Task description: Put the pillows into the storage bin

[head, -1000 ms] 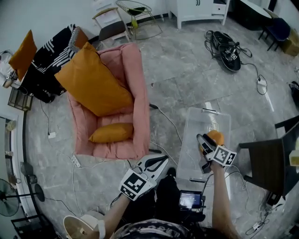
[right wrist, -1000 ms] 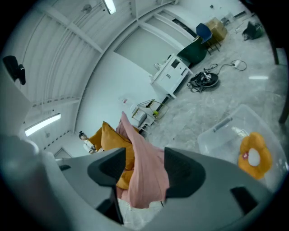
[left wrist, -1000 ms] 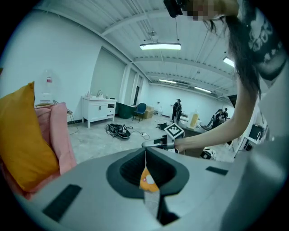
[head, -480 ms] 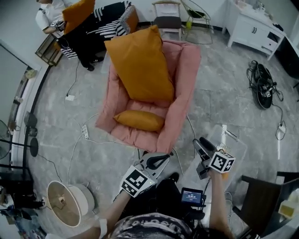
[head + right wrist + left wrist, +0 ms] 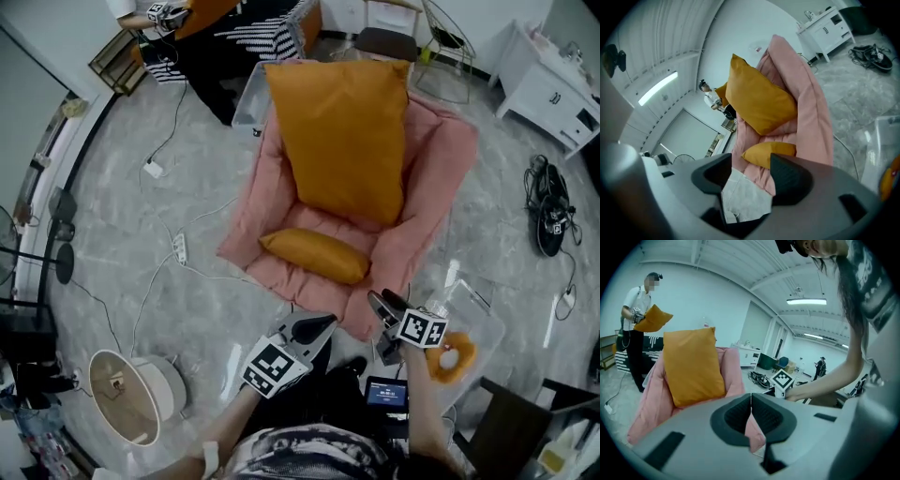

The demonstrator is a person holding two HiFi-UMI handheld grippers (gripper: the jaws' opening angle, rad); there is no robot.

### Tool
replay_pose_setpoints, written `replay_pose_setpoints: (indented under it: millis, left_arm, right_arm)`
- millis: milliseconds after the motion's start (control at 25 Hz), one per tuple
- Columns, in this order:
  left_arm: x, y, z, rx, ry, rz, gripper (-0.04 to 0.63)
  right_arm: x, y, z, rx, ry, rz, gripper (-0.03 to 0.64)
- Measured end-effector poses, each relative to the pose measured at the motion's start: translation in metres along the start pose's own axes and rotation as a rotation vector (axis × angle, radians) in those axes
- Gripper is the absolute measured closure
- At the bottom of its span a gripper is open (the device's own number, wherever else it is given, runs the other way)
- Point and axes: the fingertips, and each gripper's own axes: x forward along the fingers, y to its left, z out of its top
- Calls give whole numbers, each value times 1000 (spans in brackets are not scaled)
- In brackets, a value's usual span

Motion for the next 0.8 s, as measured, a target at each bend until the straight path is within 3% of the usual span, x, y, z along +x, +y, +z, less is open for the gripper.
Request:
replay_pose_setpoints:
  millis: [320, 600, 800]
  left_arm:
    - [-7, 97, 2, -19, 29, -23, 583]
    - [-18, 152, -3, -67, 46, 0, 583]
    - [-26, 173, -13, -84, 63, 11, 583]
  right_arm:
    - [86, -40, -16, 92, 74, -227, 336]
    - [122, -65, -28, 134, 138, -353, 338]
    - [129, -66, -35, 116, 191, -417, 425]
